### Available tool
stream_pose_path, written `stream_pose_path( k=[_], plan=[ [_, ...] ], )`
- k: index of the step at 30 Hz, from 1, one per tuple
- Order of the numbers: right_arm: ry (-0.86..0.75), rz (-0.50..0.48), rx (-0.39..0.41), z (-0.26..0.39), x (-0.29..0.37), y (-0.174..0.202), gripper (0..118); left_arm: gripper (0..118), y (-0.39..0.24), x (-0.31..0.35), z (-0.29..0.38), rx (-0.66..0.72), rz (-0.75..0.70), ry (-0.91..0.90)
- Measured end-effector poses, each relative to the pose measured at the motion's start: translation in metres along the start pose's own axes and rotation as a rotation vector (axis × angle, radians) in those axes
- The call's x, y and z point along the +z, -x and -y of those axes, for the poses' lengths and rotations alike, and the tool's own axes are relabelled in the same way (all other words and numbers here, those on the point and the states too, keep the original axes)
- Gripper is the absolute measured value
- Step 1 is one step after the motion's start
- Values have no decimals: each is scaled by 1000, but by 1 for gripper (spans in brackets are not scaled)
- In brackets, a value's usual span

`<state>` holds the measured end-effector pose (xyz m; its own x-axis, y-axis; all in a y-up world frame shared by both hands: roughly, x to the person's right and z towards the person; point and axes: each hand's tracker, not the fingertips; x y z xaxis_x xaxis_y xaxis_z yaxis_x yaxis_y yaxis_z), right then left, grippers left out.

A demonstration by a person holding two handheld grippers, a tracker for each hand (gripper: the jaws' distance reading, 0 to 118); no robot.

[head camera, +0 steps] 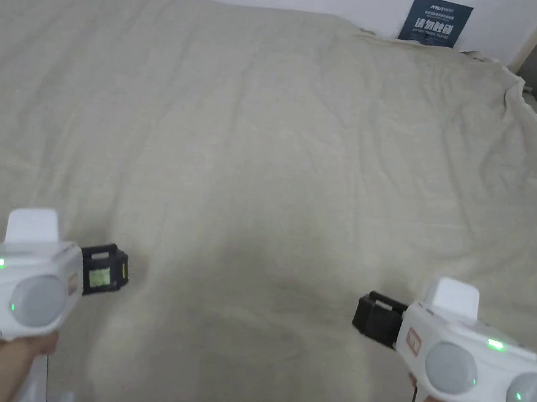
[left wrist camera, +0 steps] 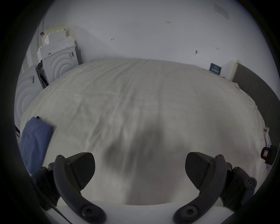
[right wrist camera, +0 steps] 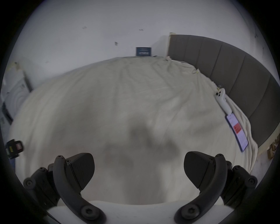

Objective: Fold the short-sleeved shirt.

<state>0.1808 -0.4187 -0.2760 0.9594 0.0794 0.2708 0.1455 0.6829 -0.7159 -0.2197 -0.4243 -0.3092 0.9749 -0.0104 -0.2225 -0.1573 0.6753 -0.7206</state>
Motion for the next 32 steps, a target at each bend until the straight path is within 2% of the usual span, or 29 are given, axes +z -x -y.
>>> stream_pose_path(
  k=[6, 7, 8, 9, 10, 14, 32],
  plan=[
    [74, 68, -118, -7, -60, -21, 116, 118, 10, -58, -11, 170, -48, 108],
    [94, 80, -117, -2, -66, -23, 116, 118, 9, -64, -1, 153, -39, 99],
    [115, 89, -107, 5, -72, -25, 116, 118, 4, -56, 8, 118, -55, -13],
    [83, 64, -126, 16, -76, -27, 118, 118, -1, -47, 11, 118, -72, -34],
    [-14, 33, -172, 28, -73, -31, 118, 118, -3, -52, 8, 102, -93, -9],
    [69, 32, -155, 18, -77, -32, 118, 118, 6, -60, 2, 128, -59, 37],
    [47, 39, -151, 14, -74, -28, 118, 118, 4, -60, 5, 122, -66, 21]
  ],
)
